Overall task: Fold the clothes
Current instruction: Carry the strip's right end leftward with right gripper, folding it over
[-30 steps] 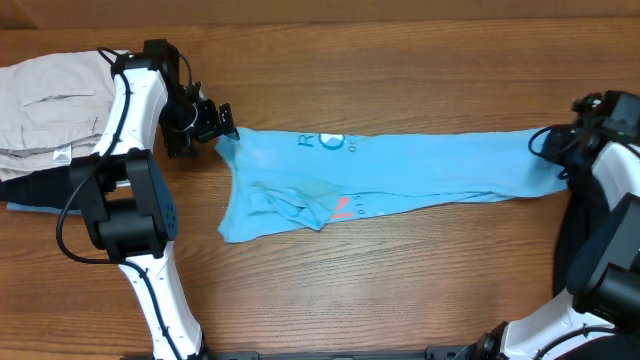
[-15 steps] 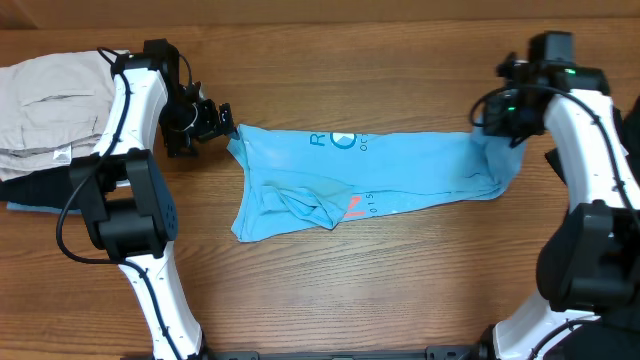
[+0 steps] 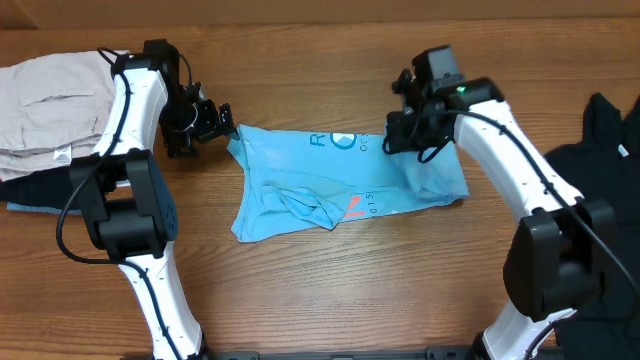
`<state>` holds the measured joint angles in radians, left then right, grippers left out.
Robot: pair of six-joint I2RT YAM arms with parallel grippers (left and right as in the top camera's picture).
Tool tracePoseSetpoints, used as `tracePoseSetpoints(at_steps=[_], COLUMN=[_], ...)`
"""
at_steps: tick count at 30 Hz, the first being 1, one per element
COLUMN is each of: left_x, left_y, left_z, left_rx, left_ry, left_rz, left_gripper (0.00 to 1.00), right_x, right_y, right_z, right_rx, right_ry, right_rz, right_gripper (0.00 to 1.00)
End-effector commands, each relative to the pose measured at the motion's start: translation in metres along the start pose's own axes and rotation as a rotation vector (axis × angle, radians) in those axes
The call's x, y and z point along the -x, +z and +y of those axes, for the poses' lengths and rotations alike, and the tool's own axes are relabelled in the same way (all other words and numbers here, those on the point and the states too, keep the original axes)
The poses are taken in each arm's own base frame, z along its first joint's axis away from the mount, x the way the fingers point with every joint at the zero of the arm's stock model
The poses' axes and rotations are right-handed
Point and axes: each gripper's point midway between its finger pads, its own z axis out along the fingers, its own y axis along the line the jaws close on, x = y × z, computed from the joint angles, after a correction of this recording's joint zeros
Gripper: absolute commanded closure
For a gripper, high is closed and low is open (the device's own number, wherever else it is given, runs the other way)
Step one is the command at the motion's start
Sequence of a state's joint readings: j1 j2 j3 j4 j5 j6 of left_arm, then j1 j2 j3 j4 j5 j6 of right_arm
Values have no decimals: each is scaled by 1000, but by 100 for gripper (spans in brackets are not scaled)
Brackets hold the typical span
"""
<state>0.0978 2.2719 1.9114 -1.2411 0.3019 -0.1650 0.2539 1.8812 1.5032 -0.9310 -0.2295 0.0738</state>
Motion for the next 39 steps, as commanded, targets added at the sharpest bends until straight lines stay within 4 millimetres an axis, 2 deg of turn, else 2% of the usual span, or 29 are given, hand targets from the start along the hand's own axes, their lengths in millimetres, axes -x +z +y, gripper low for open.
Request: tracePoseSetpoints(at_steps=[1, 6, 11, 17, 19, 20, 22, 23, 25, 29, 31, 33, 34, 35, 36, 38, 39], left_x=[3, 3, 4, 3, 3, 3, 3, 3, 3, 3, 3, 4, 3, 3, 3, 3, 3], left_y=[-13, -13, -13, -13, -13, -13, -13, -13, -13, -13, -13, -13, -13, -13, -13, -13, -13], left_z=[-6, -6, -6, -6, -6, -6, -6, -6, -6, -6, -6, -6, -6, -6, -6, -6, -6], left_rx=[1, 1, 2, 1, 2, 1, 1, 1, 1, 1, 1, 1, 1, 1, 1, 2, 1], left_ry=[28, 28, 28, 28, 28, 28, 28, 28, 28, 28, 28, 28, 28, 28, 28, 28, 28], left_rz=[-36, -36, -37, -36, -36, -36, -36, -36, -36, -36, -36, -37, -36, -36, -36, -36, -36], left_gripper=[0, 0, 0, 0, 0, 0, 0, 0, 0, 0, 0, 0, 0, 0, 0, 0, 0], right_x=[-6, -12, -6, -4, -6, -7, -8, -8, -2, -5, -6, 0, 3, 8, 11, 13, 11], right_y=[17, 32, 33, 33, 32, 31, 24, 20, 14, 10, 15, 22, 25, 29, 33, 46, 54], right_z=[-4, 3, 12, 13, 24, 35, 52, 53, 42, 14, -5, -9, -7, -9, -14, -30, -31], right_rx=[11, 48, 61, 64, 127, 195, 303, 337, 344, 308, 197, 158, 161, 146, 121, 52, 56], right_ry=[6, -15, 12, 58, 66, 59, -25, -49, -22, 54, 61, 37, 26, 26, 24, 53, 57], right_rz=[-15, -31, -55, -59, -48, -39, -30, -31, -44, -22, -29, -70, -85, -110, -125, -138, -125], right_gripper=[96, 96, 96, 96, 85, 71, 59, 55, 49, 51, 56, 59, 68, 82, 90, 95, 96])
